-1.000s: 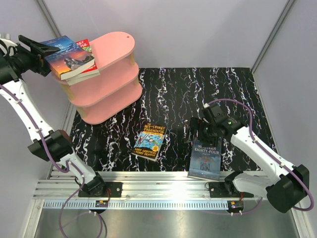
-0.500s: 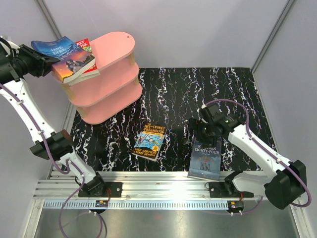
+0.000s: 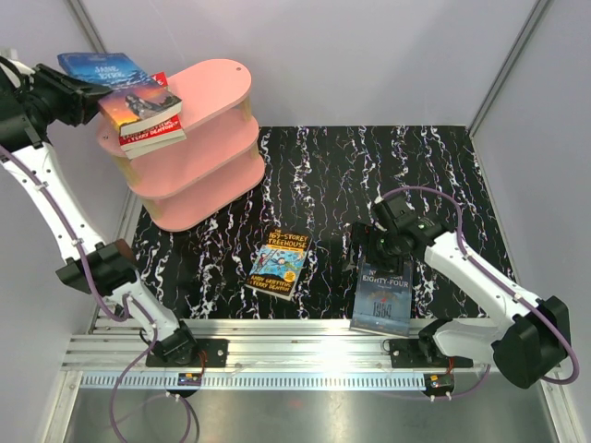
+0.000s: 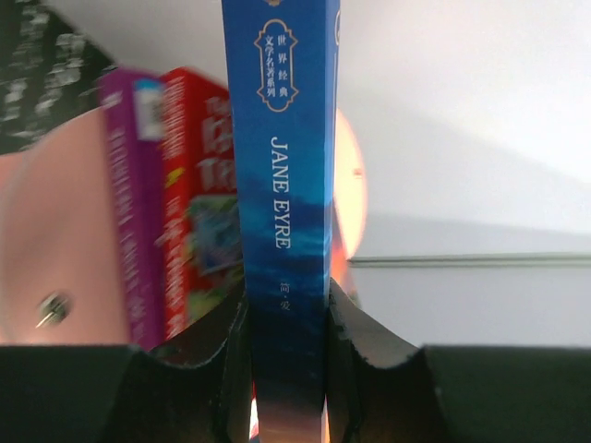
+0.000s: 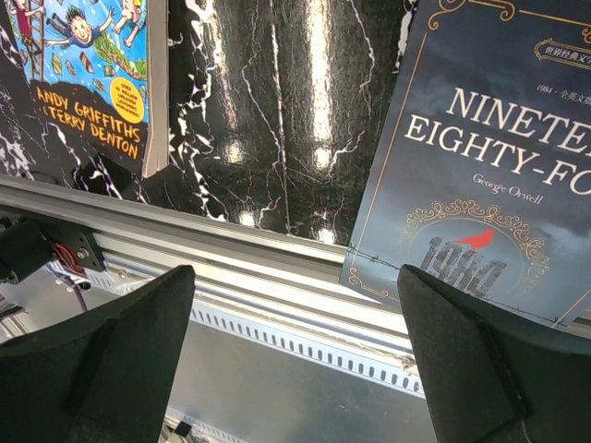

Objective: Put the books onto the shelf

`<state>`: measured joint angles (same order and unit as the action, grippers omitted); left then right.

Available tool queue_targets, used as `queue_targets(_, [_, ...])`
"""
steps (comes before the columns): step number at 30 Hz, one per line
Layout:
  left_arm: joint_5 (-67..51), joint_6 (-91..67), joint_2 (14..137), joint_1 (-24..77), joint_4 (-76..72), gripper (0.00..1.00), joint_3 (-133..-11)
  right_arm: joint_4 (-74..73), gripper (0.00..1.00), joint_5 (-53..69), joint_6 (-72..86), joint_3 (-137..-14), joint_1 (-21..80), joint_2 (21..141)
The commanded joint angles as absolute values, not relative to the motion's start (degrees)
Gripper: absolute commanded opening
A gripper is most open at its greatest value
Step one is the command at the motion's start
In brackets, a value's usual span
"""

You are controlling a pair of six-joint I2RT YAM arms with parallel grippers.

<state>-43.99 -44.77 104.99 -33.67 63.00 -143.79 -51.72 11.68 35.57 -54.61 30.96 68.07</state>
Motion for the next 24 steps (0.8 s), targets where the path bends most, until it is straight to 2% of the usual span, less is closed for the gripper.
queue_targets(1, [-54.22,-53.52,108.45,-31.29,48.25,0.0,-148.97,-50.1,0.98,12.48,34.8,-54.75,30.76,68.55])
queue_targets(3, [-55.36,-53.53,108.11,-30.94,48.08,0.03,-146.44,-49.84,0.98,12.22,34.89,-54.84,30.76,68.56])
queue_targets(4, [-56.85,-53.35,107.5,-30.85,48.42,0.1,-145.03,-49.66,0.98,12.3,35.07,-54.67,30.76,68.64])
queue_targets(7, [-57.04,-48.88,107.75,-30.06,54.81,0.19,-144.4,-48.96,0.98,12.39,35.59,-54.06,30.76,68.55])
queue_targets(8, [-56.69,-46.69,107.58,-30.06,56.32,0.28,-144.84,-48.69,0.98,12.48,35.51,-53.88,30.76,68.64])
queue_targets(9, [-56.08,-45.89,107.32,-30.32,58.34,0.32,-144.84,-48.69,0.98,12.57,35.59,-53.96,30.67,68.82])
queue_targets(10, [-55.81,-45.44,106.71,-30.67,58.79,0.39,-144.76,-48.52,0.98,12.66,35.6,-53.88,30.76,68.91])
queue_targets(11, [-55.38,-45.44,105.48,-31.2,58.89,0.5,-144.49,-48.6,0.98,12.74,35.42,-53.96,30.76,69.25])
queue_targets(13, [-54.58,-46.23,104.16,-32.08,58.1,0.61,-144.06,-48.25,0.98,12.83,35.51,-53.97,30.76,69.17])
queue_targets(14, [-54.84,-47.8,103.54,-32.52,57.23,0.72,-143.62,-48.25,0.98,13.09,35.42,-53.88,30.76,69.17])
queue_targets(15, [-55.19,-48.86,102.67,-33.3,55.91,0.94,-143.27,-48.08,0.98,13.1,35.51,-53.79,30.76,69.08])
queue_targets(16, [-55.63,-49.56,102.4,-33.75,54.33,0.99,-143.44,-47.99,0.98,13.27,35.59,-53.62,30.76,69.0])
queue_targets(24, [-57.56,-55.01,99.41,-39.54,49.67,0.99,-143.44,-47.81,0.98,13.36,35.42,-52.21,30.76,67.24])
